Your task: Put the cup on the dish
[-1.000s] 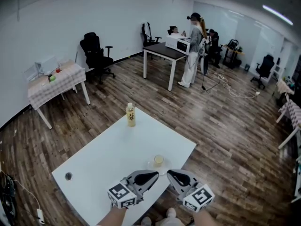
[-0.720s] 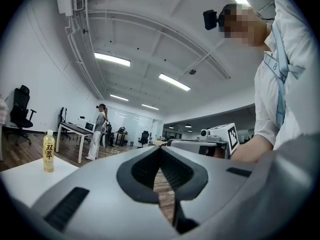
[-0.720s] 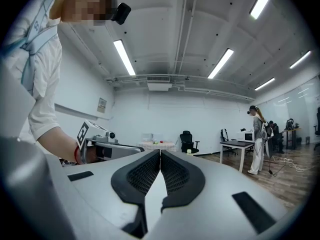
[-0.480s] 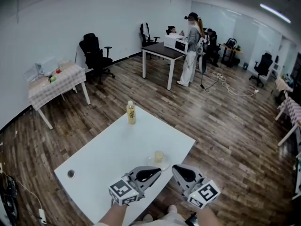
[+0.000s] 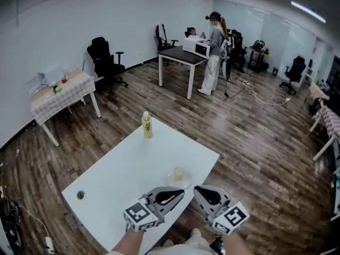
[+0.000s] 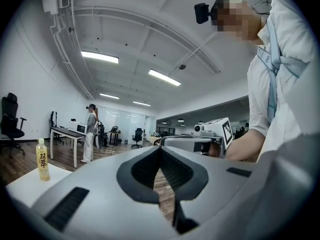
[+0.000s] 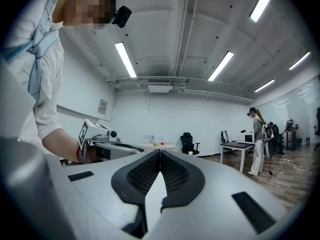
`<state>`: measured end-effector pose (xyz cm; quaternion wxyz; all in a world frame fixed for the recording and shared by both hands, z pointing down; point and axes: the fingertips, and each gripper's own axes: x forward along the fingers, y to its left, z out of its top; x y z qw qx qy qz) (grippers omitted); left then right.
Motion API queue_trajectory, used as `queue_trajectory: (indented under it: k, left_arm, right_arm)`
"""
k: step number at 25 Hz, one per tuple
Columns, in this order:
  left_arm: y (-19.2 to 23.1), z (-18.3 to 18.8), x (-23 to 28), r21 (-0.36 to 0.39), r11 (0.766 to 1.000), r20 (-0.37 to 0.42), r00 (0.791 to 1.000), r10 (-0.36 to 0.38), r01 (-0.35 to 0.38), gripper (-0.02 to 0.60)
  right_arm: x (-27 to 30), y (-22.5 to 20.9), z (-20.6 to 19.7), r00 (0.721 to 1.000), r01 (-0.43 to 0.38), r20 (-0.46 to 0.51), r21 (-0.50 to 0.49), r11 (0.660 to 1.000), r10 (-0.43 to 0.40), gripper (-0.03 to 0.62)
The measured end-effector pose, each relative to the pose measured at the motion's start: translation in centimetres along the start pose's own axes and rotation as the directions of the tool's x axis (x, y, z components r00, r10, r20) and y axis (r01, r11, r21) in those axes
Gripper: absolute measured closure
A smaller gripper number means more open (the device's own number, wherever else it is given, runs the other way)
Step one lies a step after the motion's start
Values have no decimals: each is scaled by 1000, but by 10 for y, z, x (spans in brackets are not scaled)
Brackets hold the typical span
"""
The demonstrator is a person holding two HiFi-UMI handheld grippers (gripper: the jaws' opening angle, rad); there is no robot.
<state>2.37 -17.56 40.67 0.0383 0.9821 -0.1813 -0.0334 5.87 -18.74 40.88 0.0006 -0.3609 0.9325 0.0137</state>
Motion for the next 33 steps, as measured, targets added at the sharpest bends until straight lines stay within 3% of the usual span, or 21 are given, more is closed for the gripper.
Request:
queue_trajectory:
  k: [33]
  left_arm:
    - [9,-7,-11,1,1000,-8,1000,-12,12,581]
  right_arm:
    - [8,4,-8,999,-13,-37,0,1000,13,563]
